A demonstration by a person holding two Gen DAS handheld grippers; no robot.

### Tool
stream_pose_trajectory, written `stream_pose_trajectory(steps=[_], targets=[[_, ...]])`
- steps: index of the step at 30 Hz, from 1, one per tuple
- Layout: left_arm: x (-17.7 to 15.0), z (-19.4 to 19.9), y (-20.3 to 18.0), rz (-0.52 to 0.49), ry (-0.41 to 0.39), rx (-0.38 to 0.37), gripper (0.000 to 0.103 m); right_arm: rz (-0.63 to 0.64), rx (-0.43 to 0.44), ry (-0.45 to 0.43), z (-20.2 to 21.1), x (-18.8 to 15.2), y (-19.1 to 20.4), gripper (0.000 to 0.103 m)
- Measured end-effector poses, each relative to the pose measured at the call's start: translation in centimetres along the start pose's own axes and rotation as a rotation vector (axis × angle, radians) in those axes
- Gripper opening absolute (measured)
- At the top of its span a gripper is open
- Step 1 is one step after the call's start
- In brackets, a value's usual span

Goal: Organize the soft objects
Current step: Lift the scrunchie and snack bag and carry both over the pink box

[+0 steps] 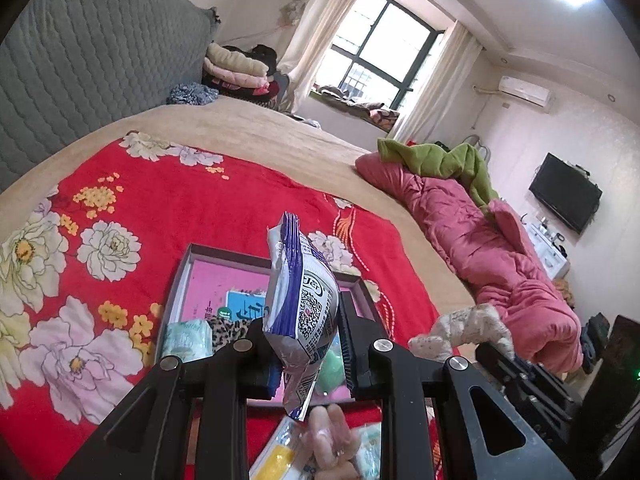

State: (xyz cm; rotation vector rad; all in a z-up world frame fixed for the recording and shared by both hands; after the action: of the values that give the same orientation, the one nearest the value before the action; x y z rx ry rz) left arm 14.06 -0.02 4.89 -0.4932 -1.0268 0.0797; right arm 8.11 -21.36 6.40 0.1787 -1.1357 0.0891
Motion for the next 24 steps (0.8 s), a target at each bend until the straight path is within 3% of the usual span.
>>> stream_pose_trajectory(steps=[24], targets=[[-4.6, -7.3, 3.3, 0.029, 0.113, -0.037, 0.024, 0.042, -0.069, 0.020, -4.9, 0.9, 0.3, 0.015]])
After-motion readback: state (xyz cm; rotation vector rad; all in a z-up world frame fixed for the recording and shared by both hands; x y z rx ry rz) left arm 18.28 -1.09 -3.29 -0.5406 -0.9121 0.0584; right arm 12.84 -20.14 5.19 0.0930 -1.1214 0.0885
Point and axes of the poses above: each gripper's, at about its wrist camera, not at the fingertips, and z roughly against the way its jaws point, y to its left, x to its top, the point moved 4 cm from there along -z, roughly the way its jaws point, and after that the axes turned 6 degrees about -y, right-handed, at the moved point
